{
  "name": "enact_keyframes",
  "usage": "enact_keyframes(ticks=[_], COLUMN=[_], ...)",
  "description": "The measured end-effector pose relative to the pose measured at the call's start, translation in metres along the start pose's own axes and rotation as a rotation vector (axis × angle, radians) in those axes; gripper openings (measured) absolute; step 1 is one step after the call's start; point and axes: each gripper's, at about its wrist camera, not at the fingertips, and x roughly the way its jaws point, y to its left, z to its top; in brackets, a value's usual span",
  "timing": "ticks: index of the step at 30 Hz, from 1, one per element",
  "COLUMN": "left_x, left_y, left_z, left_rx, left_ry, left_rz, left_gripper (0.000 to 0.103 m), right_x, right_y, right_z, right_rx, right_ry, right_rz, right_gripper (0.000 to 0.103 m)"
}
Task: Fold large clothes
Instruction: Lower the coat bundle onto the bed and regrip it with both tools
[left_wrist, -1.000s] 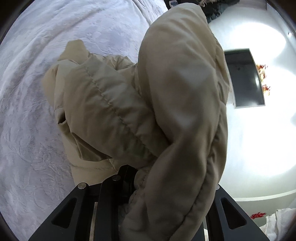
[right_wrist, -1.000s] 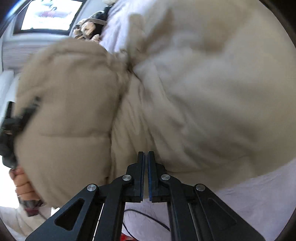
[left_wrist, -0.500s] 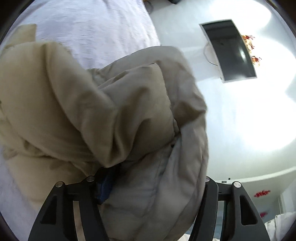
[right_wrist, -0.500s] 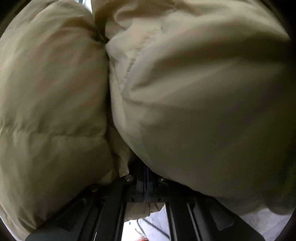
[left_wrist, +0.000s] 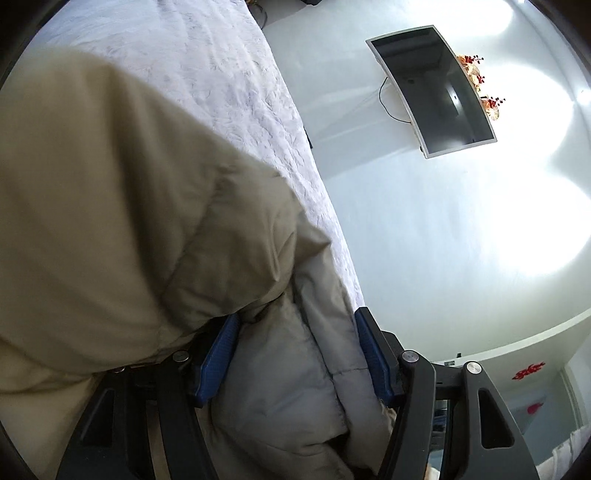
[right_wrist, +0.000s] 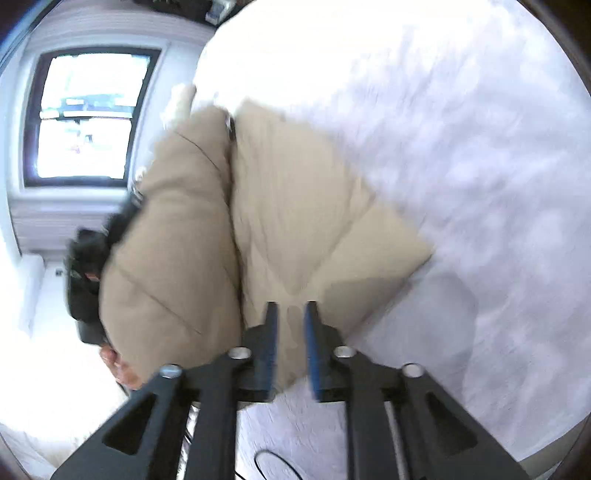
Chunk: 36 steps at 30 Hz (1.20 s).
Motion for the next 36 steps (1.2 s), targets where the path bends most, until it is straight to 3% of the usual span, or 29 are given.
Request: enact_keyframes(ticks=[6,9,12,14,17,19,21,24,26,28,30,33,36], left_x=[0.004,0.022,0.030,0.034,0.030,0.014,-0.007,-0.053,-0.090,-0.119,-0.144,-0.157,-0.151], left_y=[0.003,0.009,0.020,0.022,0.022,0.022,0.012,-0.004,-0.001,0.014,0.048,0.097,0.132], left_z=[0.022,0.037,0.041,0.043,0.044,0.038,0.034,0.024,0.012,-0.001,-0.016,-0.036,-0.048], left_rx=[0.005,-0.010,-0.003,0.008,0.014,0.019,0.063,0.154,0.180,0.162,0.067,-0.076,-0.186], left_ry=[0.007,0.016,0.023,0.032,0.026,0.013,-0.019,-0.091,-0.148,-0.186,-0.197,-0.191,-0.191], left_rz=[0.013,0.008,0.012,0.026,0.047,0.050,0.060,0.143,0.241,0.324,0.381,0.352,0.252], left_gripper=[0.064,0.064,0.064,0.064,0.064,0.064,0.064,0.064,0.064,0.064,0.064,0.064,0.064], right_x=[-0.021,-0.013,0.012,0.021,0.055,0.080,0.094,0.100,0.101,0.107,0.109,0.099,0.096], right_y=[0.042,0.091,0.123,0.119,0.111,0.096,0.082,0.071,0.069,0.072,0.072,0.063,0.050], right_z=[0.011,0.001,-0.023,-0.025,-0.014,-0.012,-0.014,-0.013,-0.015,-0.004,-0.004,-0.009,0.000], right_rx=[-0.086,-0.193,-0.268,-0.277,-0.253,-0.250,-0.249,-0.249,-0.223,-0.218,-0.218,-0.216,-0.217], right_ry=[-0.063,-0.034,0.025,0.041,0.052,0.077,0.100,0.100,0.102,0.100,0.106,0.113,0.123], right_rz=[0.158,0.266,0.291,0.236,0.067,-0.059,-0.106,-0.111,-0.094,-0.090,-0.082,-0.070,-0.064], right_gripper=[0.040,0.040,0.037,0.036,0.031,0.029,0.027,0.027,0.027,0.026,0.026,0.026,0.026])
